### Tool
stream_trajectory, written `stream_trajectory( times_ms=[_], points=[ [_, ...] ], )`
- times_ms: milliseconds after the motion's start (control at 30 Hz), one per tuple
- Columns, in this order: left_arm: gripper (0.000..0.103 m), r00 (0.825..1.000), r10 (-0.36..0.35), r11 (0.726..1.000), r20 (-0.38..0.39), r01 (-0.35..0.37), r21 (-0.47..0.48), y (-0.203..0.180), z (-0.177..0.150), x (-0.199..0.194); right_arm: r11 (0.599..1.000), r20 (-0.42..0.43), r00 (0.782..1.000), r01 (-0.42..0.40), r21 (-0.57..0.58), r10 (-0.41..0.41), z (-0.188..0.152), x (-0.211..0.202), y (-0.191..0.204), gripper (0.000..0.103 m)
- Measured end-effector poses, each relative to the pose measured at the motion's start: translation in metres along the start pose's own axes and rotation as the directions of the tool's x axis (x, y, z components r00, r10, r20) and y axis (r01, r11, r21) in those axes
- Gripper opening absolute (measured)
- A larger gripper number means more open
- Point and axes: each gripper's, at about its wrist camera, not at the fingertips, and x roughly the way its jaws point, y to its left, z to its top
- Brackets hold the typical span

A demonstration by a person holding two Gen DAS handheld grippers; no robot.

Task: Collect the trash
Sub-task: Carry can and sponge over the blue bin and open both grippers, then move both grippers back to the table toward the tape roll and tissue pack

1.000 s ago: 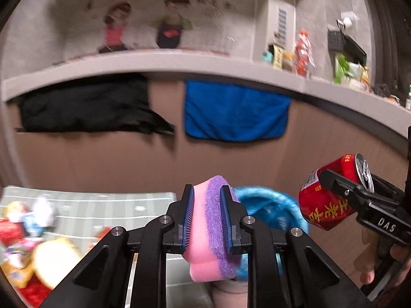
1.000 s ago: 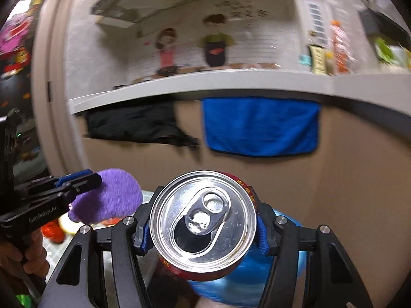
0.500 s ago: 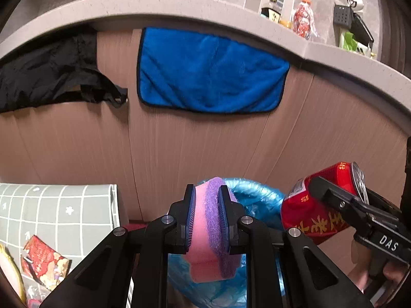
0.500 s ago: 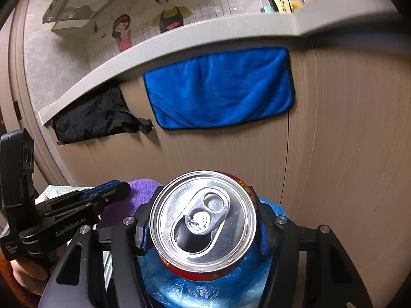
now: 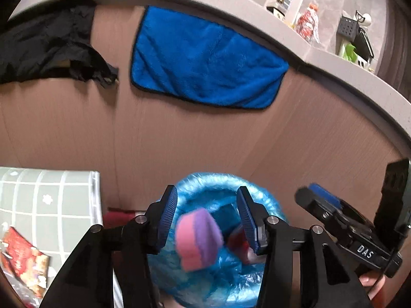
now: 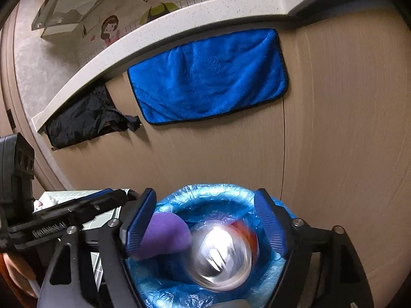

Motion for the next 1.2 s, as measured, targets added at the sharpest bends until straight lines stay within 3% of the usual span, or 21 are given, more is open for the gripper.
stream_trajectory(
  times_ms=[200, 400, 633, 833, 967, 1067, 1200],
  points=[
    [0.049, 0.996, 0.086, 0.996, 0.039, -0.086, -0.013, 0.010, 0.001, -0.039, 0.999, 0.006, 1.000, 0.029, -0.031, -0.029, -0.002, -0.021, 0.007, 0.077],
    [0.049, 0.984, 0.166, 0.986, 0.059, -0.164, -0.043, 0.038, -0.023, -0.099, 0.995, 0.030, 0.999, 0.037, -0.088, -0.034, -0.007, -0.049, 0.033, 0.076],
    [0.049, 0.927, 0.366, 0.930, 0.078, -0.362, -0.064, 0.098, -0.065, -0.186, 0.989, 0.015, 1.000, -0.010, -0.146, 0.012, -0.024, -0.058, 0.089, 0.076],
    [0.049, 0.876, 0.471, 0.871, 0.106, -0.443, -0.212, 0.164, -0.096, -0.263, 0.970, -0.062, 0.993, -0.116, -0.212, 0.105, -0.048, -0.044, 0.154, 0.076],
    [0.049, 0.832, 0.542, 0.826, 0.119, -0.500, -0.260, 0.195, -0.117, -0.300, 0.950, -0.138, 0.972, -0.217, -0.226, 0.190, -0.064, -0.027, 0.206, 0.076],
    [0.049, 0.827, 0.552, 0.811, 0.107, -0.504, -0.298, 0.215, -0.133, -0.319, 0.938, -0.168, 0.962, -0.250, -0.238, 0.214, -0.072, -0.020, 0.227, 0.076],
    [0.049, 0.822, 0.562, 0.797, 0.088, -0.511, -0.322, 0.232, -0.151, -0.335, 0.910, -0.255, 0.934, -0.317, -0.265, 0.251, -0.093, -0.003, 0.273, 0.076]
  ],
)
